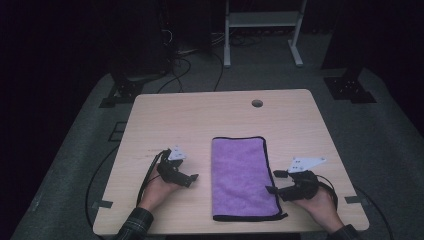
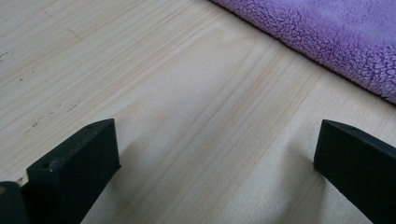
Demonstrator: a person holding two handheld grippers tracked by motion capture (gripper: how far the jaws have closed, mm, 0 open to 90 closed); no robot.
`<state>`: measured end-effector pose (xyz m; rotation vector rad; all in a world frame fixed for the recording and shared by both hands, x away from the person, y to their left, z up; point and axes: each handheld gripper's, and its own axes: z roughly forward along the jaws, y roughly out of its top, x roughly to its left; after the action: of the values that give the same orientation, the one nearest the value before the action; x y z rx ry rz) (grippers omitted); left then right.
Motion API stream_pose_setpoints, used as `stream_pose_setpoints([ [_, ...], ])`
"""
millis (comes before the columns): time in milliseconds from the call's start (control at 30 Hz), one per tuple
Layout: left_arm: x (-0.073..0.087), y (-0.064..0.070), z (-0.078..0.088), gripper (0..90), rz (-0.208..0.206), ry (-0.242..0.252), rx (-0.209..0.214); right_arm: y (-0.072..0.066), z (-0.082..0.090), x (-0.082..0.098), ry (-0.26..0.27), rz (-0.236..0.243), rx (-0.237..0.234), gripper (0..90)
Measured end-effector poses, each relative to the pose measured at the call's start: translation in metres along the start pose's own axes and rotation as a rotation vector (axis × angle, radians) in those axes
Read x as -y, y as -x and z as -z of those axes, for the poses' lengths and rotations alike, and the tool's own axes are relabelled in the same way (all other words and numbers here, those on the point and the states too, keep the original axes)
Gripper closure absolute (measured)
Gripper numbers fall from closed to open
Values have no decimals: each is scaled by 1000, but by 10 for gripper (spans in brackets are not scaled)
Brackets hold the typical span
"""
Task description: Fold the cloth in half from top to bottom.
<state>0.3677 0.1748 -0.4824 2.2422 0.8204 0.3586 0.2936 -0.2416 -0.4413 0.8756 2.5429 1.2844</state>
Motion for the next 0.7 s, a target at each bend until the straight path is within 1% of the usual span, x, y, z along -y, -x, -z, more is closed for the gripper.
stream_pose_setpoints([
  [100, -3, 0, -1, 0, -4, 1, -2, 12, -4, -6, 9, -13, 24, 311],
  [167, -7, -2, -1, 0, 5, 2, 5, 20, -7, -11, 9, -11, 42, 301],
  [233, -11, -3, 0, 0, 5, 24, 3, 27, -11, -15, 9, -21, 47, 294],
  [300, -17, -5, 0, 9, 5, 20, 17, 33, -15, -19, 0, -10, 65, 292],
  [367, -23, -6, -1, 9, -1, 35, 18, 39, -19, -24, 7, -6, 68, 292],
  [433, -30, -7, -4, 11, -3, 32, 25, 44, -22, -28, 6, -9, 69, 292],
  [467, -32, -8, -5, 26, -4, 30, 32, 47, -24, -31, 7, -4, 75, 293],
  [500, -35, -9, -7, 57, 1, 39, 47, 49, -25, -33, 10, -2, 79, 295],
  [533, -37, -10, -9, 65, 3, 38, 55, 54, -26, -36, 24, -1, 77, 304],
  [600, -41, -10, -11, 86, -2, 37, 57, 59, -30, -40, 13, -1, 81, 303],
  [633, -44, -12, -13, 103, -5, 42, 64, 61, -31, -42, 18, -1, 84, 305],
  [667, -46, -12, -13, 121, -7, 52, 62, 65, -32, -44, 28, -6, 80, 308],
  [700, -49, -13, -14, 134, -6, 56, 65, 67, -33, -46, 23, -13, 77, 308],
])
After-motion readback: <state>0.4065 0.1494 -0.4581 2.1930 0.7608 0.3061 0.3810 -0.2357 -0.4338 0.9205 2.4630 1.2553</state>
